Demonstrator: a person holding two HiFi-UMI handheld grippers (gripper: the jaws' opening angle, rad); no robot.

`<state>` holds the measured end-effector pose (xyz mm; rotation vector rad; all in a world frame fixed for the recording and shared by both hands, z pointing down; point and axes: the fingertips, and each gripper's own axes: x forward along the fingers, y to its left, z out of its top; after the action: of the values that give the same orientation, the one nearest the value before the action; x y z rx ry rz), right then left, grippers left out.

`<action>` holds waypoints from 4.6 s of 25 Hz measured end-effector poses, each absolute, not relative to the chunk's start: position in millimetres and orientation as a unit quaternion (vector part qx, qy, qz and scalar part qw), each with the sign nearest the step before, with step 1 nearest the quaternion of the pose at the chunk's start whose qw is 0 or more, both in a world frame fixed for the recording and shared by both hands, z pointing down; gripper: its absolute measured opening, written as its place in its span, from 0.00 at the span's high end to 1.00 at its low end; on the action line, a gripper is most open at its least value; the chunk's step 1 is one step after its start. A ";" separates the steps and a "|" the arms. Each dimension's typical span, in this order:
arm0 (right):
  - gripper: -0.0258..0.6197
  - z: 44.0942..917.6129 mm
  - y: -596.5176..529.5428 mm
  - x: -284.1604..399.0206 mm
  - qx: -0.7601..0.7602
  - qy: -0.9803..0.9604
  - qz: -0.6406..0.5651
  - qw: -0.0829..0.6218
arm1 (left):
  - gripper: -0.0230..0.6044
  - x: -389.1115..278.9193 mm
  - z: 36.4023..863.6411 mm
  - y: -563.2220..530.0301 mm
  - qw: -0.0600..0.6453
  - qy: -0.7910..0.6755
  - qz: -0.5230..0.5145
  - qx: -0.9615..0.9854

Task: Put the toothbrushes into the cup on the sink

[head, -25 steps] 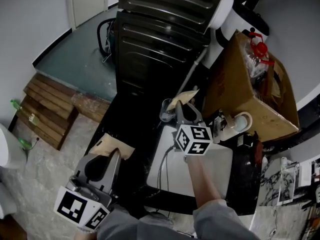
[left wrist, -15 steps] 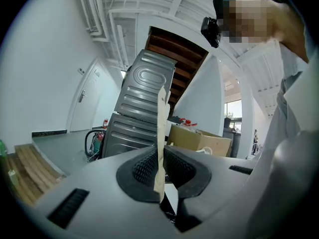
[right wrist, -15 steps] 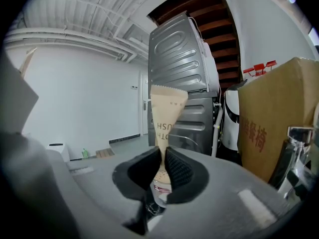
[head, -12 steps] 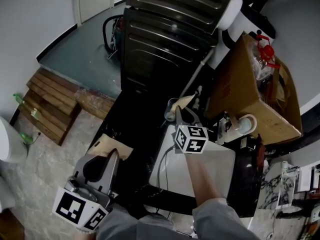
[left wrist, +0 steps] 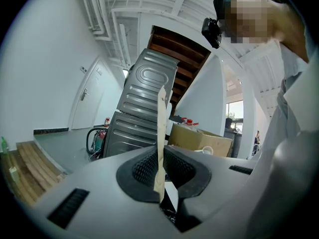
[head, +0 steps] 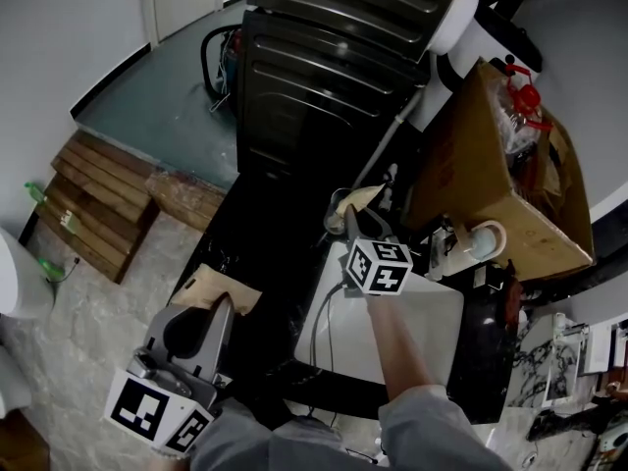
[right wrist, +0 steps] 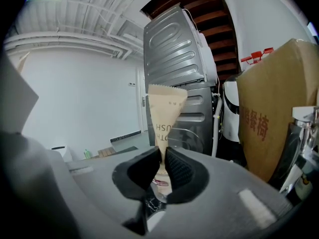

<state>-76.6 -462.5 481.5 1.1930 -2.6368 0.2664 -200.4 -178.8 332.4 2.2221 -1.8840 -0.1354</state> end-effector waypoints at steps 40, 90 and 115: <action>0.88 382.8 -372.2 2.2 0.455 -0.888 0.046 0.042 | 0.92 -156.4 314.6 -195.3 0.096 -0.570 -0.057 0.814; 0.96 309.0 -242.9 70.0 0.512 -0.859 -0.034 -0.004 | 0.92 -122.0 302.6 -229.4 0.071 -0.520 -0.061 0.849; 0.96 328.4 -230.3 116.7 0.566 -0.824 -0.007 0.024 | 0.92 -120.7 316.9 -357.6 0.019 -0.513 -0.025 0.857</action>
<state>116.7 -230.3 328.4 1.7513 -2.5509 -0.0221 -120.7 -357.6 316.9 2.6612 -1.5936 -0.0791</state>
